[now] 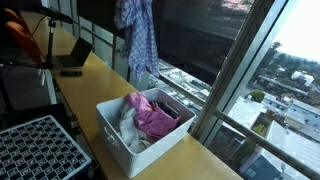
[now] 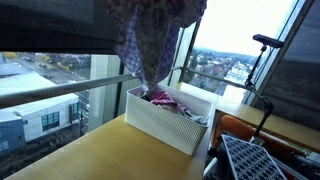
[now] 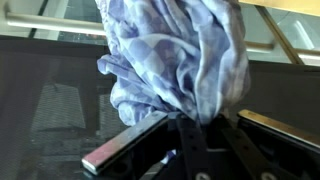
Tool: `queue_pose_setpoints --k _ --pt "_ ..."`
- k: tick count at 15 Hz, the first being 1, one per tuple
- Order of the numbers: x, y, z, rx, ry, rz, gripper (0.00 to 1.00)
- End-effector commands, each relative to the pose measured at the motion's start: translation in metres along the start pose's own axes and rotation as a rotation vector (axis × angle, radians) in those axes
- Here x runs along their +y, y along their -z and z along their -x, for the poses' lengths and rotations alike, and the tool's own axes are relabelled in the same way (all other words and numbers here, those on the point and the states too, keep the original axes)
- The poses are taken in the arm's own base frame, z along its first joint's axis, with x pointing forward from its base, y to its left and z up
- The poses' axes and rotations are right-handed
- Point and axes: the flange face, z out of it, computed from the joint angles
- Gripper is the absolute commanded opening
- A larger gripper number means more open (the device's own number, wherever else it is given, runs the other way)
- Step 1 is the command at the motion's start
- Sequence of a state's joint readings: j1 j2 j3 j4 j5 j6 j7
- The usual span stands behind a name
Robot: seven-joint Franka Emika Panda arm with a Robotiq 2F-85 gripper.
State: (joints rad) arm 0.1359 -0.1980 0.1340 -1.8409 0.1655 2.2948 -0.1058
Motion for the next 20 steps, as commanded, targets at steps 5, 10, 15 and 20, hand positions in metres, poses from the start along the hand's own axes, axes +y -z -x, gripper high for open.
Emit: queue_pose_setpoints --k 5,10,15,20 --pt "-0.051 -0.107 0.068 -0.188 0.036 -0.058 0.03" --pt "-0.038 -0.214 0.139 -0.352 0.002 -0.068 0.03" --pt "-0.047 -0.288 0.194 -0.468 0.018 -0.067 0.03" --pt "-0.047 -0.310 0.211 -0.515 0.044 -0.062 0.58"
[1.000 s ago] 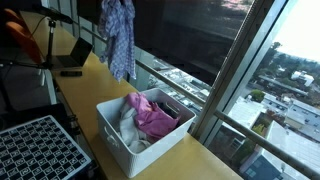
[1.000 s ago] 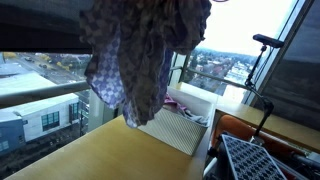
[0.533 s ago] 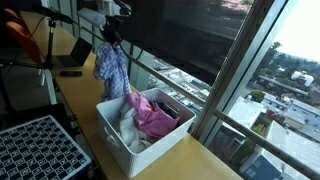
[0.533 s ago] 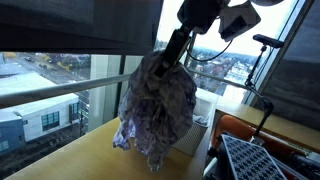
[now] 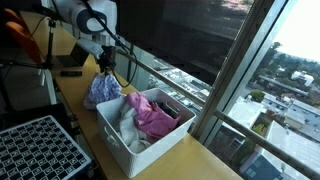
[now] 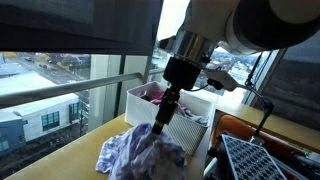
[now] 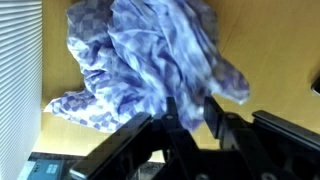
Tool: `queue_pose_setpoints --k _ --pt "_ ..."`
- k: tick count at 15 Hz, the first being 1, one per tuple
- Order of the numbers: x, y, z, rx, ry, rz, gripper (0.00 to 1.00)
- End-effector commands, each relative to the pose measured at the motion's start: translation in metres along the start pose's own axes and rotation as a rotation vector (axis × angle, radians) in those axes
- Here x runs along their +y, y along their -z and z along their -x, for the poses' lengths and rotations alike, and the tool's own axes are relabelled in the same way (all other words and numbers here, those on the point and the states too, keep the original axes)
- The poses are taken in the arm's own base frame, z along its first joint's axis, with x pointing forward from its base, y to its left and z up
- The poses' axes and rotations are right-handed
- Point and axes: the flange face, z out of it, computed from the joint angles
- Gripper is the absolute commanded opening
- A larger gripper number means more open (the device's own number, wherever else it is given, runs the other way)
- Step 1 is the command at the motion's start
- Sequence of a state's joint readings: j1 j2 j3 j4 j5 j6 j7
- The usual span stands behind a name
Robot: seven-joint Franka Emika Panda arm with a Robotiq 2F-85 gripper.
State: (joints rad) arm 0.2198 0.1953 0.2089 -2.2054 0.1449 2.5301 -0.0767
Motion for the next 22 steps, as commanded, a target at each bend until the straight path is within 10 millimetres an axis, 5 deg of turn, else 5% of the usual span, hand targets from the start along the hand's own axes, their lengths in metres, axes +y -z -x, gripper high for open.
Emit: queue_pose_setpoints --k 1,4,6,13,18,22 --pt "0.002 0.010 -0.005 0.018 0.010 0.013 0.65" --pt "0.019 0.038 -0.014 0.061 -0.014 0.015 0.88" --pt "0.049 0.059 -0.020 0.095 -0.046 0.033 0.99" --pt "0.201 0.102 -0.012 0.169 -0.207 0.118 1.00" --pt "0.260 0.089 0.004 0.157 -0.291 0.134 1.00" --pt "0.286 0.049 0.012 0.113 -0.328 0.133 1.00"
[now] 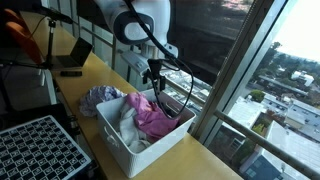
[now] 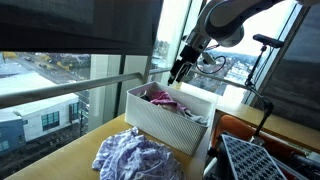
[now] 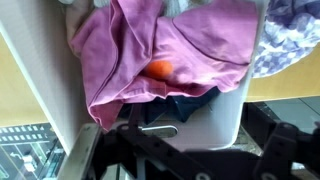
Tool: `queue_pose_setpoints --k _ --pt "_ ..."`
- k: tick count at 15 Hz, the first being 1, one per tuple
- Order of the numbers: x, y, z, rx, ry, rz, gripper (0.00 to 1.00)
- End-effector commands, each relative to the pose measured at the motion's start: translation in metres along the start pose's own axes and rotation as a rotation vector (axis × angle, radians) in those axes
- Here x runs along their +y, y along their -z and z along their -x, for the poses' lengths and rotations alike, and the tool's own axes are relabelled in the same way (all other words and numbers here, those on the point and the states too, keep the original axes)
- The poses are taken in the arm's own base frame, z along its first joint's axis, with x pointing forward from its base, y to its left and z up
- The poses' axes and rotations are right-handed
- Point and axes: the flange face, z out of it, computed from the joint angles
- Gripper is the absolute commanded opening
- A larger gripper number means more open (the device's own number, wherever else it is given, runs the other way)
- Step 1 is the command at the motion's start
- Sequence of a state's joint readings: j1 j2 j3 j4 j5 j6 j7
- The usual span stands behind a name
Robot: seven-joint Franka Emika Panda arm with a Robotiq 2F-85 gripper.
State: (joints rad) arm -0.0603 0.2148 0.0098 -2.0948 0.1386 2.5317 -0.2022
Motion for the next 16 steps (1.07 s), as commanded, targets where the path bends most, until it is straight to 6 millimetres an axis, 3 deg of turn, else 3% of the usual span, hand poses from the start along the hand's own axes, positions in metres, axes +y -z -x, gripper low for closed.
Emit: queue_pose_setpoints --k 1,10,16 --pt "0.017 -0.039 -0.004 -0.030 -0.007 0.012 1.00" --pt "0.030 -0.175 0.008 -0.160 0.005 0.036 1.00" --pt "0.044 -0.225 0.016 -0.220 -0.008 0.056 1.00"
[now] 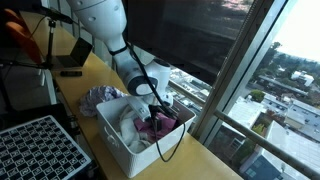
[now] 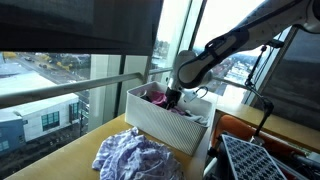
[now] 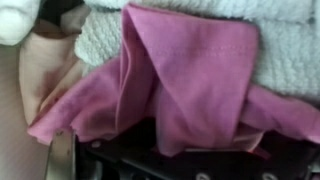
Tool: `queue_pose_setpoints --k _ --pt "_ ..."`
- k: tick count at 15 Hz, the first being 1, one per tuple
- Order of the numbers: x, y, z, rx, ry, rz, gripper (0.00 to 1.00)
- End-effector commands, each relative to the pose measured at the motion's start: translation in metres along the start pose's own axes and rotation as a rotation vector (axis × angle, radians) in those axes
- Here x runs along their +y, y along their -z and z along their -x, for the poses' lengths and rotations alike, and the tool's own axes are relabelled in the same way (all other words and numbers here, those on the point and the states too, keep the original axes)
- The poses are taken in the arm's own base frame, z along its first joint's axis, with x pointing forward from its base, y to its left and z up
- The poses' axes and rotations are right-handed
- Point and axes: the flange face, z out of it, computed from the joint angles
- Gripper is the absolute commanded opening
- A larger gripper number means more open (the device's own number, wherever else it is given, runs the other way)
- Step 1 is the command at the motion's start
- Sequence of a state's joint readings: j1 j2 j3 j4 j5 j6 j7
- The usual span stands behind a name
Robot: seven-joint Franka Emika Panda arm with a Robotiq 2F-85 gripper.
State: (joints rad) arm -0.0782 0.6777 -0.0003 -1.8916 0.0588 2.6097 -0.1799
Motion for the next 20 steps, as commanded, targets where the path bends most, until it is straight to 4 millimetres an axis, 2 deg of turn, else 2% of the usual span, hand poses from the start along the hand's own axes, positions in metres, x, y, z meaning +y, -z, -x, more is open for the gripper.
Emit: queue_pose_setpoints --k 1,2,3,13,16,20 --pt "0.010 -0.032 -0.002 -0.038 -0.017 0.016 1.00" --pt "0.008 -0.033 -0.002 -0.039 -0.019 0.014 0.75" --pt "0.007 -0.032 -0.003 -0.038 -0.019 0.009 0.74" --pt "0.011 0.016 -0.017 0.003 -0.043 0.007 0.04" --pt "0.010 0.045 -0.021 0.038 -0.043 0.011 0.00" --pt "0.008 0.099 -0.028 0.108 -0.038 0.017 0.00"
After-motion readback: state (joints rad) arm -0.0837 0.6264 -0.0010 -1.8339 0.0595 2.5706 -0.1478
